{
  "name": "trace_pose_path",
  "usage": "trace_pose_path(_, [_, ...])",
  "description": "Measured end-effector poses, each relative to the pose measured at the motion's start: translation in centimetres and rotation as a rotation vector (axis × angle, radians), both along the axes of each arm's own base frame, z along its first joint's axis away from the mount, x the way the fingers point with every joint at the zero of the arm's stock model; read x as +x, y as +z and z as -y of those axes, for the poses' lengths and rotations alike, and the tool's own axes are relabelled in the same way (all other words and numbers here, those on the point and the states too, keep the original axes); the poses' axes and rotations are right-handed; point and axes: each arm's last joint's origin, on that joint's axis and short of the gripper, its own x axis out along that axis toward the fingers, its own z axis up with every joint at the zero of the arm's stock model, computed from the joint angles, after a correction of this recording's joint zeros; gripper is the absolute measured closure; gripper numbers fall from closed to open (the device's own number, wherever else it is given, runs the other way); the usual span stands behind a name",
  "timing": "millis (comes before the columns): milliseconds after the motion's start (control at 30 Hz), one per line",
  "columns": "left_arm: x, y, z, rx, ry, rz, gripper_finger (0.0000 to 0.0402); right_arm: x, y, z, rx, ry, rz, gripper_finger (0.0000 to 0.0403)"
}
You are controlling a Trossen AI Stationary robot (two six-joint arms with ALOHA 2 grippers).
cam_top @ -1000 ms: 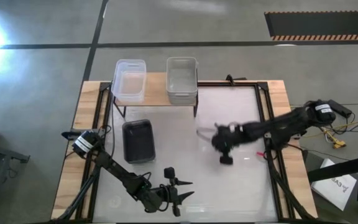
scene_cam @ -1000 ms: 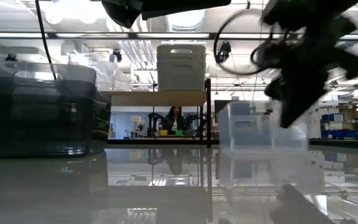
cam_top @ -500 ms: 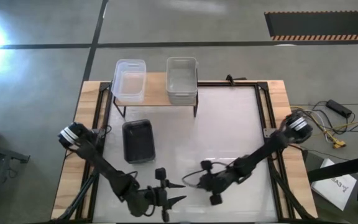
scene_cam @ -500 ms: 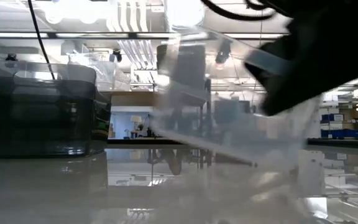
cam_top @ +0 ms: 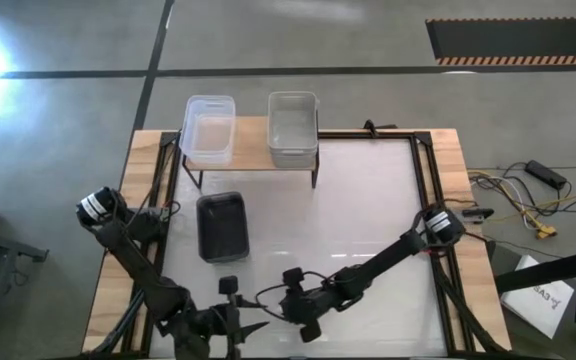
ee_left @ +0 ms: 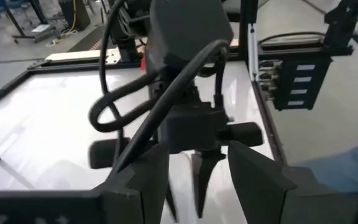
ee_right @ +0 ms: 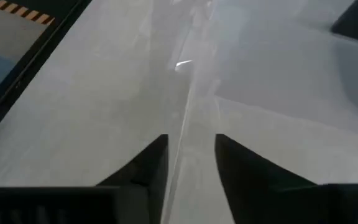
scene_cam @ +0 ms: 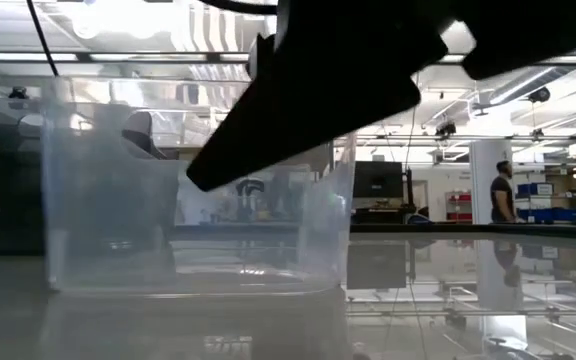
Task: Stack baskets on shelf by color
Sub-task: Stack the transparent bin on top of the transparent bin on the shelf
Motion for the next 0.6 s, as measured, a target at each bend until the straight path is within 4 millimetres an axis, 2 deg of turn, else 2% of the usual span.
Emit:
trace_pose_path(133, [0.0,-0.4,0.0,-0.026,0.027,0.006,0.0251,-0.5,1.2,0.3,0.010,-0.010,0.002,0.0245])
trace_pose_path(233, [0.5,-1.1,0.2,-0.019,0.039,0.007,0.0251,-2.3,2.9,0.2,0.042,-0.019,0.028,0.0230])
trace_pose_path(333, [1.2,-1.8,0.3,-0.014,0.051,0.003,0.0251,-5.2,3.3,0.3,0.038,-0.073,0.035,0.0229])
trace_pose_path(500, [2.9,-3.3,0.3,-0.036,0.058,-0.005,0.0251,-11.0,2.3,0.0,0.048,-0.210,0.068,0.0240])
trace_pose_path(600, [4.2,-4.1,0.0,-0.089,0.011,-0.023,0.0251,-14.4,0.7,-0.6,0.100,-0.291,0.126,0.0249])
